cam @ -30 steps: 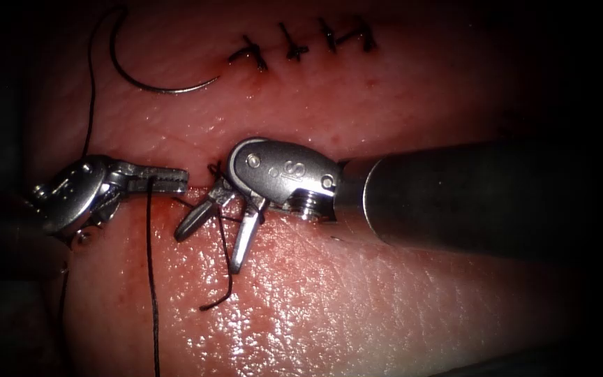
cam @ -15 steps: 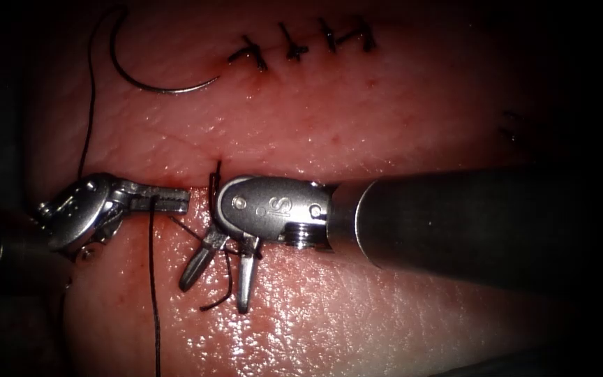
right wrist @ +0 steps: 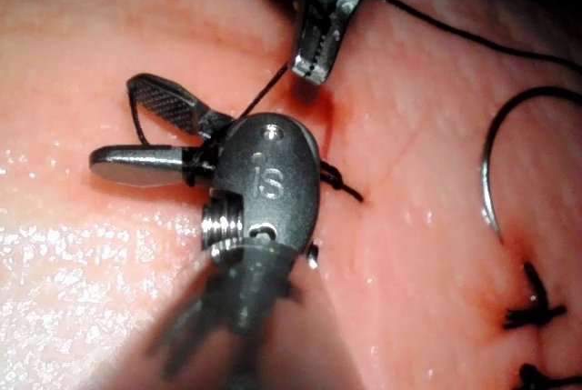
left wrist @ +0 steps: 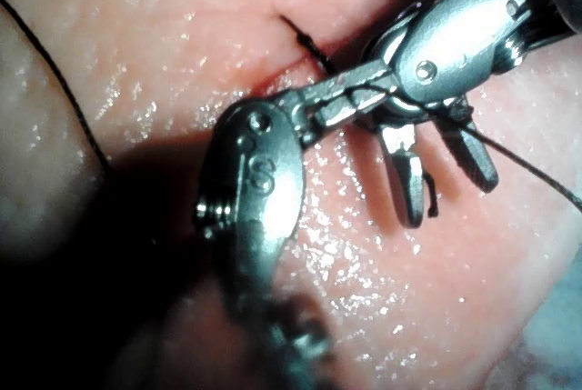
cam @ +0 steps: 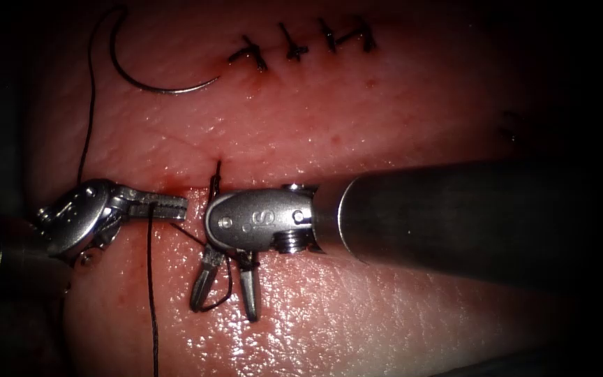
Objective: Wound Closure
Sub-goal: Pick up suture tail, then tug upwards with right driver and downwards with left jaws and tighten newly created knot
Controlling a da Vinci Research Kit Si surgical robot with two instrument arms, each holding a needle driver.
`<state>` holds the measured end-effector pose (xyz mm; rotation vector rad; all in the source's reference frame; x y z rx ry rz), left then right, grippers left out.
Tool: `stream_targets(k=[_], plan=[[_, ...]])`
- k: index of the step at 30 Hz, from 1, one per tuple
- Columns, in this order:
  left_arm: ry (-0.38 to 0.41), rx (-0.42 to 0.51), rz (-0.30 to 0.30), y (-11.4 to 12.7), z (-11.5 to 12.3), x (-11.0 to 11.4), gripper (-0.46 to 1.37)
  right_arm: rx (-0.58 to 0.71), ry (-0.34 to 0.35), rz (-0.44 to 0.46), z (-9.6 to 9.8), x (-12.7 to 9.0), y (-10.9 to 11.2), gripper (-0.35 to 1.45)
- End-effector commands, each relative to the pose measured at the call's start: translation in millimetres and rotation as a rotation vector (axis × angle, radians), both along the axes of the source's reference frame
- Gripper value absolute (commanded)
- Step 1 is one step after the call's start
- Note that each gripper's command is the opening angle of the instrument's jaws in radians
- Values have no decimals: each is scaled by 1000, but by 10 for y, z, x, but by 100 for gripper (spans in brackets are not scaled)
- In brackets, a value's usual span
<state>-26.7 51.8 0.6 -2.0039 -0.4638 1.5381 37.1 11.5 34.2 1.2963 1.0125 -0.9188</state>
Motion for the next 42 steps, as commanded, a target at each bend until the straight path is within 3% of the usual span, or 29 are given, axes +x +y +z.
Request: stream_targets(k=[1, 5, 7, 8, 9, 13, 23, 34, 42], plan=[[-7, -3, 8, 0, -1, 0, -35, -23, -5, 2, 1, 0, 1, 64], [-8, -3, 10, 0, -1, 1, -35, -36, -14, -20, 5, 1, -2, 62], [-9, 3, 11, 0, -1, 2, -35, -39, -21, -37, 7, 1, -3, 36], [-8, 4, 9, 0, -1, 3, -35, -40, -26, -51, 8, 1, -4, 10], [-8, 4, 10, 0, -1, 3, -35, -43, -36, -75, 8, 1, -4, -35], [-9, 4, 11, 0, -1, 4, -35, -57, -51, -114, 10, 4, -4, -35], [-10, 19, 10, 0, -3, 6, -35, -81, -45, -60, 8, 13, 4, -35], [-13, 27, 12, 2, -4, 8, -35, -50, -53, 52, 7, 14, 26, -35], [-13, 29, 12, 2, -6, 8, -35, 18, -47, 197, 4, 12, 53, -35]])
